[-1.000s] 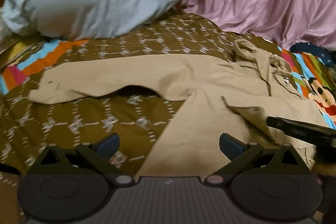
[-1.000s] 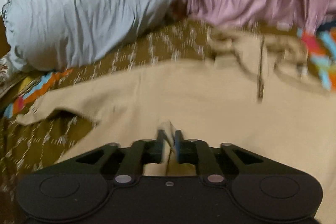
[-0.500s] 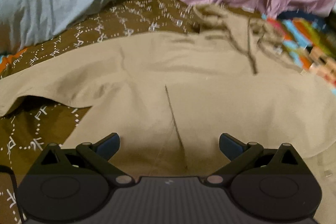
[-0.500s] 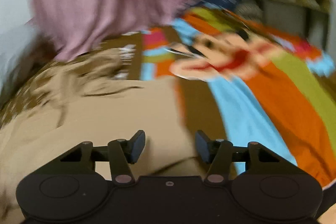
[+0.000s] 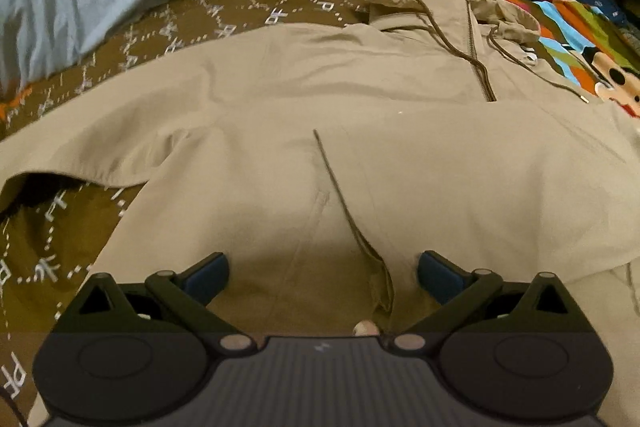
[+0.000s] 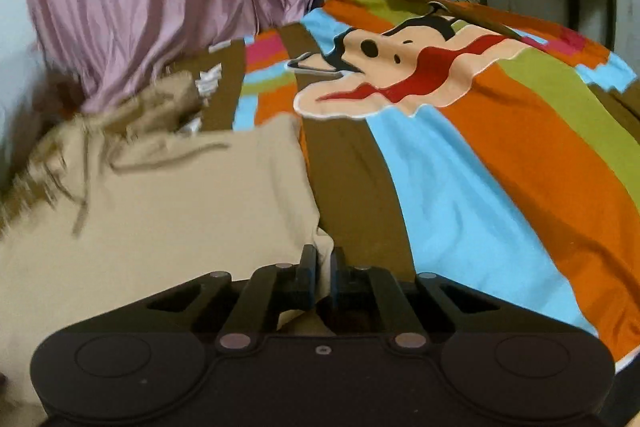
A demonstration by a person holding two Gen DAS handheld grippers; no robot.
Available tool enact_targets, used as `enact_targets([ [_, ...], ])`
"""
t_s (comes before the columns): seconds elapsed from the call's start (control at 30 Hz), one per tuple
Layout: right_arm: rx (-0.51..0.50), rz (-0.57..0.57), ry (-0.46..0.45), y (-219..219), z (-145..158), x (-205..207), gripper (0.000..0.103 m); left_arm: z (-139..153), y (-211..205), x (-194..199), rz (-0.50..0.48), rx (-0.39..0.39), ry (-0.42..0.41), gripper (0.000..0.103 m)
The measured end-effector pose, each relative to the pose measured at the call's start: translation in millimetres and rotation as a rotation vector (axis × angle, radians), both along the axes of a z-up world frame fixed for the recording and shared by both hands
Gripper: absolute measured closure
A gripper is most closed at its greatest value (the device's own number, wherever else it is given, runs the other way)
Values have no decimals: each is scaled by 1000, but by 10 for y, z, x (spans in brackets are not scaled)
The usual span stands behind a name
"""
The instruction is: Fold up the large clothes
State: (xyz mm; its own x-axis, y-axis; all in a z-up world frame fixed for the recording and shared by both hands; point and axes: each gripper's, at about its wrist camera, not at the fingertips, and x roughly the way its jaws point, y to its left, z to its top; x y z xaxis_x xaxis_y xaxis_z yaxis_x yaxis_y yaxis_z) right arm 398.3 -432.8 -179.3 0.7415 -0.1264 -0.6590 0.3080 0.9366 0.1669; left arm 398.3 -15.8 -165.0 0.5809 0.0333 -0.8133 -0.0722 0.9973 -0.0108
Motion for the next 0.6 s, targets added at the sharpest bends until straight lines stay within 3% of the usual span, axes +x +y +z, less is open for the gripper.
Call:
enact_targets([
  [0.13,-39,-5,-10,88,178,-107,86,323,288,-222,53,-47,-39,1],
  [0.23,17,22,-30,151,384,-293,77,612,664,-478,122,-27,-84,1],
  [0.27,32,30,-36,197,455,-385,70,694,816,-551,152,-26,-93,1],
  [0.47,87,136,-71,805,769,-994,39,1075,2050,-987,382,-116,-143,1],
  [0.6,128,203,-78,1312,842,-1322,22,1101,2907,-1227,521,-152,-184,1],
])
